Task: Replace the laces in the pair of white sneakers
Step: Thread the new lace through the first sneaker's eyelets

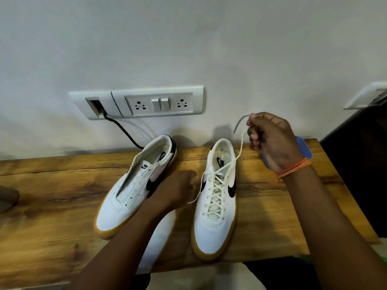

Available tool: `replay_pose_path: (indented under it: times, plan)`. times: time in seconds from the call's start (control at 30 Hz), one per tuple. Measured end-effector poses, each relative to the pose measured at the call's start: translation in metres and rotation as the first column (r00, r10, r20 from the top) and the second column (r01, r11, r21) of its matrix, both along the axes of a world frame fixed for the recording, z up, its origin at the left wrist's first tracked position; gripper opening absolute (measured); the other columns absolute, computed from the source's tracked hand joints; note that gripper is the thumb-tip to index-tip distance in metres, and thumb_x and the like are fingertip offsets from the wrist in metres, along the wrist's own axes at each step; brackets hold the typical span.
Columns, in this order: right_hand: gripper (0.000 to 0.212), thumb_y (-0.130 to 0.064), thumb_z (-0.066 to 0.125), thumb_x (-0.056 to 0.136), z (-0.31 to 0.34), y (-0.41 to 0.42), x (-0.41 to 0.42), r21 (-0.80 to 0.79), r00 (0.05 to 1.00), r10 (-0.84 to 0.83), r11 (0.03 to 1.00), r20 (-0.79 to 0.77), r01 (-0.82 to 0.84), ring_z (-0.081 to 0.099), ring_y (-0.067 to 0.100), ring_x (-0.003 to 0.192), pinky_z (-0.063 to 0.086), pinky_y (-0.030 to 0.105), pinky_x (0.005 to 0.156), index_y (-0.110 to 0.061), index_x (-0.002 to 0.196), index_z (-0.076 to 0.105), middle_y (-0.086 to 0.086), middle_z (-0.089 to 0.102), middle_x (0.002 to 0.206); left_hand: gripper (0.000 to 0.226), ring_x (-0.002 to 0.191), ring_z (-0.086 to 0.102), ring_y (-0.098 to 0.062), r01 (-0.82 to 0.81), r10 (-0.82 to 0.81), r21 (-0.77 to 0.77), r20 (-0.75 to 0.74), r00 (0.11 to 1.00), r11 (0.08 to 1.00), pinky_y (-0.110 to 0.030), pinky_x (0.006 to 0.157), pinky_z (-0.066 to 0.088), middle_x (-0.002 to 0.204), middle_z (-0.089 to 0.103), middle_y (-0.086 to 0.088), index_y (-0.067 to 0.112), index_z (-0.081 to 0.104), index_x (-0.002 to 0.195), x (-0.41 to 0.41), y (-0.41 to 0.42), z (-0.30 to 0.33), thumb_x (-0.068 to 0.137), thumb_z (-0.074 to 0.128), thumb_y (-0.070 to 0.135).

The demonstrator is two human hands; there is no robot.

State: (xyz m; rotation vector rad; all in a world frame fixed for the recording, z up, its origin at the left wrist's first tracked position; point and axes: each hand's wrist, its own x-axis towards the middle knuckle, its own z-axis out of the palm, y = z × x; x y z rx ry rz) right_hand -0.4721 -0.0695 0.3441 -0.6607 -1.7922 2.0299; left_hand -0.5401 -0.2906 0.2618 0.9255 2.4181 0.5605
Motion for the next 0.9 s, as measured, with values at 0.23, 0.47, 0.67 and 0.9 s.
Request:
replay_pose_path:
  times: [0.23, 0.47, 0.67, 0.9]
  plan:
    - [0.023, -0.016, 0.051, 0.098, -0.009, -0.044, -0.009, -0.293, 0.962, 0.263, 0.916, -0.069, -0.272, 0.033, 0.017, 0.049, 0.027, 0.024, 0.044, -0.009, 0.077, 0.059, 0.005, 0.042, 0.056, 0.020, 0.054, 0.057, -0.006, -0.285, -0.035, 0.642, 0.437, 0.899, 0.712, -0.023, 0.050, 0.047, 0.103, 0.071, 0.001, 0.015, 0.068, 0.108, 0.017, 0.025, 0.037, 0.089, 0.070, 0.009]
    - [0.020, -0.025, 0.049, 0.096, 0.000, -0.034, -0.008, -0.463, 0.969, 0.221, 0.852, -0.108, -0.246, 0.036, 0.012, 0.045, 0.030, 0.022, 0.039, -0.013, 0.080, 0.054, 0.000, 0.041, 0.057, 0.024, 0.049, 0.050, 0.005, -0.410, 0.006, 0.611, 0.553, 0.833, 0.677, -0.006, 0.050, 0.038, 0.089, 0.061, -0.005, 0.000, 0.066, 0.112, 0.016, 0.023, 0.042, 0.089, 0.068, 0.005]
    - [0.018, -0.026, 0.049, 0.092, 0.015, -0.045, -0.009, -0.528, 0.936, 0.288, 0.773, -0.200, -0.351, 0.036, 0.012, 0.044, 0.031, 0.022, 0.039, -0.013, 0.080, 0.051, 0.000, 0.040, 0.056, 0.023, 0.063, 0.053, -0.015, -0.314, -0.107, 0.632, 0.536, 0.837, 0.708, -0.026, 0.050, 0.047, 0.109, 0.066, -0.003, 0.013, 0.064, 0.114, 0.018, 0.026, 0.040, 0.092, 0.067, 0.010]
    - [0.024, -0.031, 0.045, 0.096, 0.032, -0.010, 0.000, -0.473, 0.970, 0.151, 0.852, -0.190, -0.225, 0.034, 0.009, 0.045, 0.030, 0.020, 0.039, -0.017, 0.078, 0.052, -0.005, 0.037, 0.055, 0.026, 0.046, 0.044, -0.007, -0.387, -0.026, 0.602, 0.562, 0.827, 0.699, -0.017, 0.045, 0.038, 0.071, 0.066, -0.006, -0.001, 0.063, 0.088, 0.008, 0.017, 0.053, 0.097, 0.058, 0.022]
